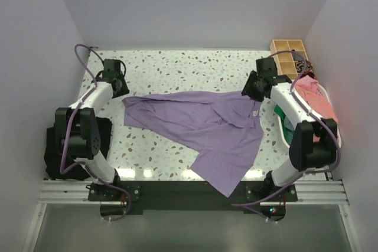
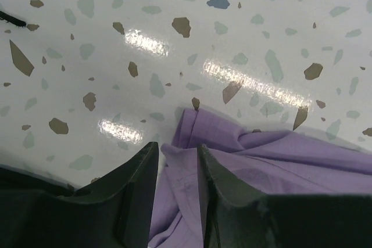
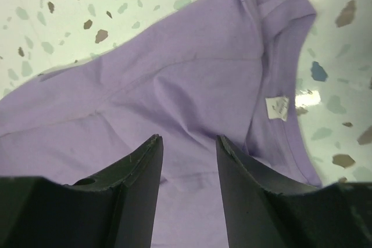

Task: Fold and stack the t-shirts
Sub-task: Fold the flattened tshirt in 1/3 of the way

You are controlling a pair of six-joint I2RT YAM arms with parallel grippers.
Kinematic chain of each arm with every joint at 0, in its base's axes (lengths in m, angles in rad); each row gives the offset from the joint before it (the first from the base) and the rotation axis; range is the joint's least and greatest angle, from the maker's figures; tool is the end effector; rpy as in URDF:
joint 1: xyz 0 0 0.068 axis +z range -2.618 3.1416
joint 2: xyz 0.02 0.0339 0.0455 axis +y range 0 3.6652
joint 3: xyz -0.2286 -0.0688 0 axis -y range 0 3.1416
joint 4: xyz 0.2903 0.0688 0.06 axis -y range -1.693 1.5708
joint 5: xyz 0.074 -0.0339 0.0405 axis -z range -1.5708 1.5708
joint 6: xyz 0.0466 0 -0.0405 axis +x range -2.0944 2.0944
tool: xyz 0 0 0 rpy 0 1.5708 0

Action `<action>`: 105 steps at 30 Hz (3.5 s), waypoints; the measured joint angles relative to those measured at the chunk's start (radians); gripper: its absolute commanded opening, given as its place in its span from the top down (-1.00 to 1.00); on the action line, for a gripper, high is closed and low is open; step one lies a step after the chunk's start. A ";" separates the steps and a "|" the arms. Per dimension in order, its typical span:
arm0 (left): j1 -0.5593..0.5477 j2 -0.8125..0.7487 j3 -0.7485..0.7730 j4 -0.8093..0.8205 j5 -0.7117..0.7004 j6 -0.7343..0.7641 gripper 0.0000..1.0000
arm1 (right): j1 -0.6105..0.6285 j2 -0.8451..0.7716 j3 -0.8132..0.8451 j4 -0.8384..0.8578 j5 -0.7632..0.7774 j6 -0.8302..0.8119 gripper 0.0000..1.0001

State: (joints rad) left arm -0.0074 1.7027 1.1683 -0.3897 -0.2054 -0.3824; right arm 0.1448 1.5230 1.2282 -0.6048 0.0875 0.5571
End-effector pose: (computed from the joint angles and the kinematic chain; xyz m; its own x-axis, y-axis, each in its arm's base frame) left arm 0.4026 0.0065 0.1484 -0.6973 -0.3602 -0.6198 -0.4051 0.9113 -0.0738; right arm 0.3758 0.0507 0.2206 -0.7053 0.4294 -0.5641 0.3333 0.9031 0.2707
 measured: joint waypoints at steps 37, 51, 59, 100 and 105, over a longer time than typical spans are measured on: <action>-0.170 -0.271 -0.341 0.083 0.132 -0.114 0.20 | 0.446 0.605 0.439 0.090 -0.375 -0.121 0.11; -0.170 -0.317 -0.503 0.165 0.087 -0.266 0.16 | 0.456 0.604 0.405 0.080 -0.375 -0.132 0.11; -0.170 -0.308 -0.512 0.222 0.045 -0.298 0.17 | 0.457 0.602 0.386 0.074 -0.374 -0.134 0.13; -0.255 -0.826 -0.607 -0.091 0.170 -0.397 1.00 | 0.462 0.414 0.114 0.097 -0.383 -0.143 0.16; -0.263 -0.974 -0.608 -0.280 0.195 -0.430 1.00 | 0.492 0.363 0.082 0.099 -0.417 -0.147 0.16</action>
State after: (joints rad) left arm -0.2707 0.7284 0.5598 -0.6697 -0.0101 -0.8124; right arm 0.6365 1.8862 1.3102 -0.5056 -0.3298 0.4099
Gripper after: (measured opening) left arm 0.013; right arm 0.418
